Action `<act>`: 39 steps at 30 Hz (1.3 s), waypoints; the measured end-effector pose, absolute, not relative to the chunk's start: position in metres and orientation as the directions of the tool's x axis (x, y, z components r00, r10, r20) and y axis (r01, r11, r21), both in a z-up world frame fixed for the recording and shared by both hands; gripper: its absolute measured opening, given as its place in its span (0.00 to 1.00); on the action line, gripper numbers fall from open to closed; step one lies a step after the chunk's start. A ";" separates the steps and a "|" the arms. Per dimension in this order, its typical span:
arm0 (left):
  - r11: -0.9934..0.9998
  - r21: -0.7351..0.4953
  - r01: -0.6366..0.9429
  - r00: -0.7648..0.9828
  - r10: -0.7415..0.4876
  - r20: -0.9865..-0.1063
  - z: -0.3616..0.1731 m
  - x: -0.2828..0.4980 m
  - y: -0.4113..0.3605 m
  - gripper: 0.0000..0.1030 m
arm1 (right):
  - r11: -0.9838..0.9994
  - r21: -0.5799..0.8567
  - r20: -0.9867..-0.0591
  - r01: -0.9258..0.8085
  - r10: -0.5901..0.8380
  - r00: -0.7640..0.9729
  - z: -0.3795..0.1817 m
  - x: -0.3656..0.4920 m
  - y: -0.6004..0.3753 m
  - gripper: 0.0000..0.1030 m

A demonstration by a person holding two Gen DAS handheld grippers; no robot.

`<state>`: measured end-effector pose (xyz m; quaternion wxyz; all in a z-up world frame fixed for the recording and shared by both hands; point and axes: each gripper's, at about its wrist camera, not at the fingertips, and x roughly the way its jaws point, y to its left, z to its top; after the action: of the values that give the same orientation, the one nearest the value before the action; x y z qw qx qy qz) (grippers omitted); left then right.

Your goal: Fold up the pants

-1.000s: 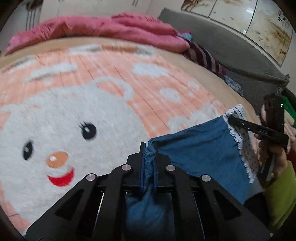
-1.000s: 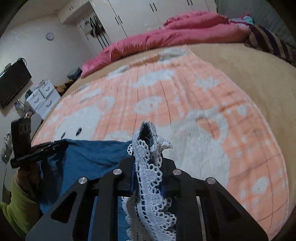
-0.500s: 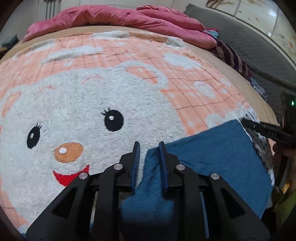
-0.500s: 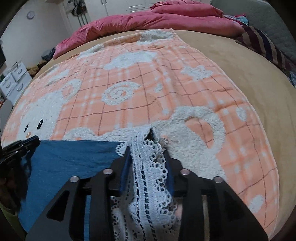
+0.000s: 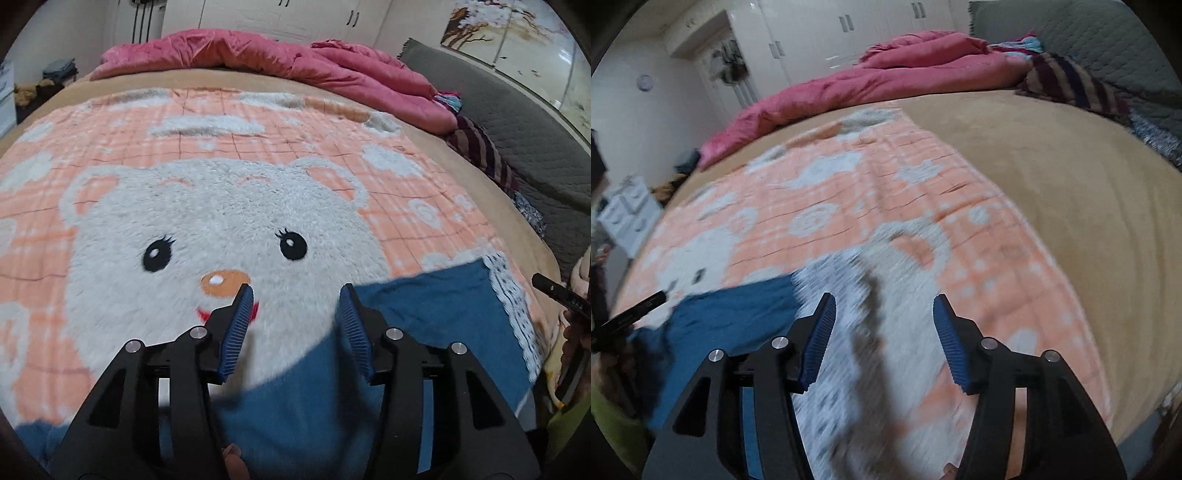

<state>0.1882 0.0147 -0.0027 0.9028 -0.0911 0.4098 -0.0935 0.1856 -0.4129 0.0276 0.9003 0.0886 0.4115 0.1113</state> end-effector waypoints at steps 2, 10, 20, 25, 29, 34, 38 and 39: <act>0.973 -0.207 0.102 0.665 -0.222 -0.713 0.007 0.172 0.014 0.47 | 0.954 0.252 -0.711 -0.163 0.297 0.638 0.031 0.165 -0.409 0.53; 0.981 -0.181 0.069 0.726 -0.174 -0.665 0.024 0.082 0.035 0.58 | 0.933 0.316 -0.702 -0.173 0.353 0.618 0.020 0.105 -0.408 0.56; 0.985 -0.119 -0.123 0.711 0.004 -0.703 0.010 0.006 0.092 0.70 | 0.933 0.348 -0.712 -0.096 0.330 0.620 0.011 0.090 -0.417 0.60; 0.952 -0.196 -0.237 0.708 0.031 -0.705 0.007 0.000 0.137 0.71 | 0.929 0.354 -0.709 -0.110 0.343 0.616 0.010 0.089 -0.415 0.60; 0.924 -0.285 -0.253 0.694 -0.032 -0.719 -0.004 0.013 0.149 0.71 | 0.928 0.355 -0.728 -0.111 0.349 0.590 0.004 0.093 -0.412 0.60; 0.919 -0.293 -0.263 0.662 -0.048 -0.748 -0.021 0.026 0.135 0.34 | 0.925 0.360 -0.759 -0.121 0.366 0.539 -0.008 0.096 -0.408 0.36; 0.953 -0.187 -0.240 0.666 0.022 -0.746 -0.009 0.019 0.124 0.30 | 0.928 0.332 -0.748 -0.171 0.370 0.551 -0.003 0.090 -0.400 0.24; 0.959 -0.146 -0.243 0.669 0.057 -0.741 -0.005 0.015 0.124 0.29 | 0.934 0.313 -0.748 -0.174 0.355 0.561 0.000 0.088 -0.400 0.24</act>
<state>0.0151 0.1244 -0.0053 0.9061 -0.1172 0.3980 0.0829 0.0884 -0.4000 -0.0003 0.8774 0.1022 0.4438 0.1508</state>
